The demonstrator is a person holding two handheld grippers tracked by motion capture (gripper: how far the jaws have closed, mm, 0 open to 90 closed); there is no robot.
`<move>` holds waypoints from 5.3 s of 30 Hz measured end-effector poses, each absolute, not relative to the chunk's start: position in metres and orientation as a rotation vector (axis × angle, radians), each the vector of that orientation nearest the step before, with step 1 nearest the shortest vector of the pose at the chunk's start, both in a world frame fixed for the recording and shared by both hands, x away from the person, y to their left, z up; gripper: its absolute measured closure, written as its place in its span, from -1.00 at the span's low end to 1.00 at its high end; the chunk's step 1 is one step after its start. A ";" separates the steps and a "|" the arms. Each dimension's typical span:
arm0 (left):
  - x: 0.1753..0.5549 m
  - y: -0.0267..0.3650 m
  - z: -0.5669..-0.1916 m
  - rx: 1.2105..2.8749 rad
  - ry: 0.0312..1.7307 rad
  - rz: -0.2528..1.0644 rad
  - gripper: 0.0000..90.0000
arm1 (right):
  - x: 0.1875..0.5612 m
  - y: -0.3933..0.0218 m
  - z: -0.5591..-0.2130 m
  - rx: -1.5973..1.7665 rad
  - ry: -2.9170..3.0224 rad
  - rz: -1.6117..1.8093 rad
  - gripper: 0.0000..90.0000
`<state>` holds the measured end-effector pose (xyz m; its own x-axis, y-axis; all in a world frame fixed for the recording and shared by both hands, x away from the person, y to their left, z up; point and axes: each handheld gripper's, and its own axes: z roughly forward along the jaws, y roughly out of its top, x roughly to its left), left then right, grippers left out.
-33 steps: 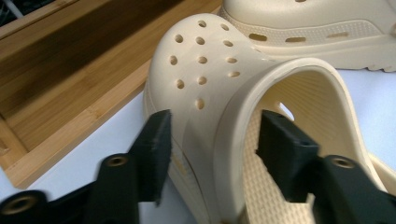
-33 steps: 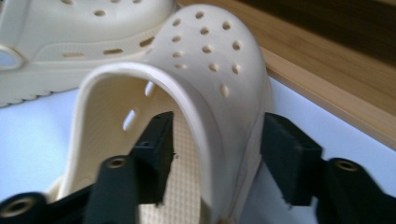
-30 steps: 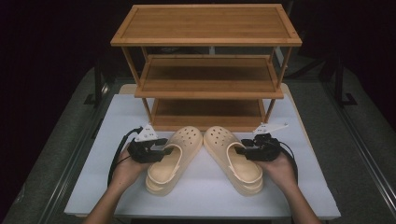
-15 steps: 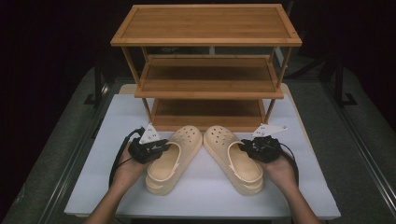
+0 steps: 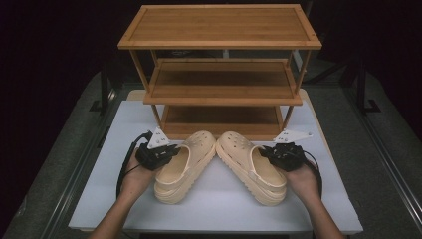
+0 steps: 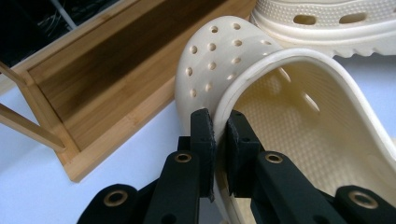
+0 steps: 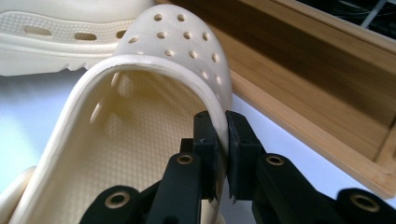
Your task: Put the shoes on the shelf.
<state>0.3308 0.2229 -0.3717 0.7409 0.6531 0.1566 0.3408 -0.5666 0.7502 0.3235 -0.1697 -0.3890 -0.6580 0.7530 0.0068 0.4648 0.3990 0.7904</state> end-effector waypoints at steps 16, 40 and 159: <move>0.370 0.210 -0.362 2.177 0.790 0.621 0.84 | 0.357 -0.170 -0.378 1.088 2.234 1.104 0.85; 0.431 0.182 -0.383 2.090 0.917 0.756 0.84 | 0.424 -0.151 -0.392 1.198 2.073 1.011 0.84; 0.395 0.161 -0.435 2.227 0.710 0.315 -0.98 | 0.378 -0.120 -0.440 1.126 2.477 1.153 -0.90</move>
<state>0.3952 0.1606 -0.4353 0.8147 0.5799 0.0033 0.3914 -0.5541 0.7347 0.3782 -0.1198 -0.4401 -0.6948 0.7055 0.1398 0.5610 0.4100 0.7191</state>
